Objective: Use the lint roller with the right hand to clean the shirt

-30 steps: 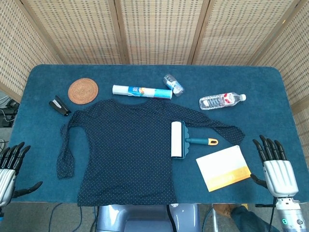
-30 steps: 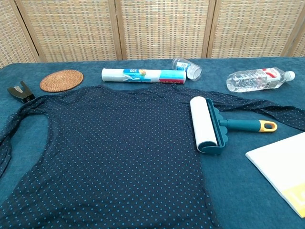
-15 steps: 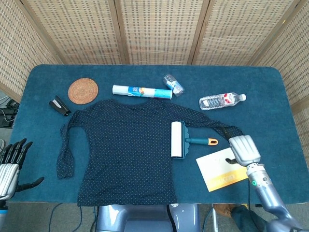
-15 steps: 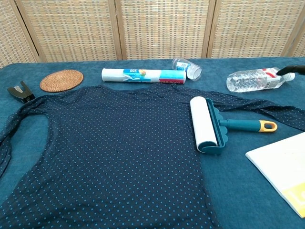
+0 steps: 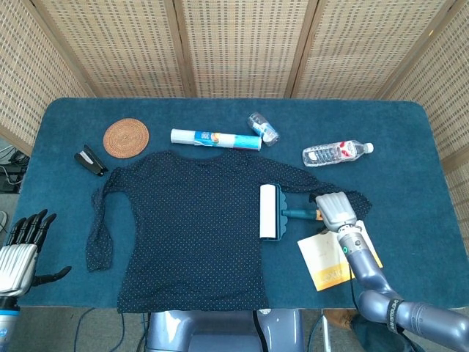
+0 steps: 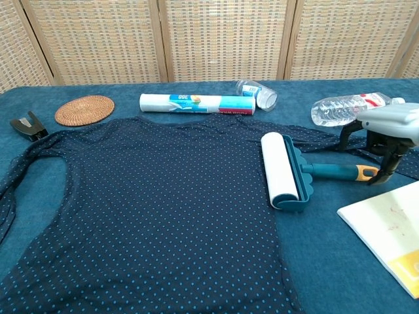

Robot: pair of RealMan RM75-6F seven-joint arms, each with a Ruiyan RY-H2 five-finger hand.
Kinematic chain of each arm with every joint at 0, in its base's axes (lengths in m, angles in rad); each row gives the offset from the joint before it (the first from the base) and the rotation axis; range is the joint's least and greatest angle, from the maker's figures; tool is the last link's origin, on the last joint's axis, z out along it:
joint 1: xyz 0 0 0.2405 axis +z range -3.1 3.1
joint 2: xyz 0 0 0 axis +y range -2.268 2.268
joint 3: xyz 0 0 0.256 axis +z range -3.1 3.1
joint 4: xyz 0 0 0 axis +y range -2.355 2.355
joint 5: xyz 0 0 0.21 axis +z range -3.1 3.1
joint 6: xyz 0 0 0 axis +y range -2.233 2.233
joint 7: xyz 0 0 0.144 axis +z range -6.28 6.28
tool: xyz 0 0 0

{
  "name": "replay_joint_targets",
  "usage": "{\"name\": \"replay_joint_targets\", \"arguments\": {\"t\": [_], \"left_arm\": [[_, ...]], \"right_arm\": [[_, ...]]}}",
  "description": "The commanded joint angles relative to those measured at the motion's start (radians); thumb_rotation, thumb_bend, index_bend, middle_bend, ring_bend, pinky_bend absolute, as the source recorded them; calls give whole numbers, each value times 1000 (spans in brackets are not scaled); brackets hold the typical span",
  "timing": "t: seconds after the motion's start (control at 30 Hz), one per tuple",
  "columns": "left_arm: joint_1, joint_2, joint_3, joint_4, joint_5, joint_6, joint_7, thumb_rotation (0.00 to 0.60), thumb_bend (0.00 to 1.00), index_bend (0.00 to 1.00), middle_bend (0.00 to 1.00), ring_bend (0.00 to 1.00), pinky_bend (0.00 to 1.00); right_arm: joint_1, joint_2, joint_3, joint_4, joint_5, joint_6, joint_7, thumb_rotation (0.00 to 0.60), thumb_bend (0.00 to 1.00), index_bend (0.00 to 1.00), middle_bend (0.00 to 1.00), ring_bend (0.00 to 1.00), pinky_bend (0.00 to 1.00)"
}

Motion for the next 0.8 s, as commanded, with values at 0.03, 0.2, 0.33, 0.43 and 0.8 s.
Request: {"name": "replay_joint_targets", "arguments": {"t": [0.03, 0.2, 0.33, 0.43, 0.8], "left_arm": [[-1, 0, -1, 1, -3, 0, 0, 600, 0, 0, 0, 0, 0], [-2, 1, 1, 2, -4, -2, 0, 600, 0, 0, 0, 0, 0], [-2, 0, 1, 4, -5, -1, -2, 600, 0, 0, 0, 0, 0], [-3, 1, 1, 5, -6, -1, -6, 600, 0, 0, 0, 0, 0], [-5, 1, 4, 5, -7, -1, -7, 600, 0, 0, 0, 0, 0]], "right_arm": [[21, -28, -9, 27, 22, 4, -16, 600, 197, 374, 1000, 1000, 1000], [49, -58, -20, 62, 54, 15, -46, 600, 269, 400, 1000, 1000, 1000], [65, -75, -29, 85, 82, 17, -66, 600, 340, 422, 1000, 1000, 1000], [78, -93, -38, 109, 102, 19, -79, 600, 381, 438, 1000, 1000, 1000], [103, -135, -54, 153, 122, 20, -80, 600, 415, 458, 1000, 1000, 1000]]}}
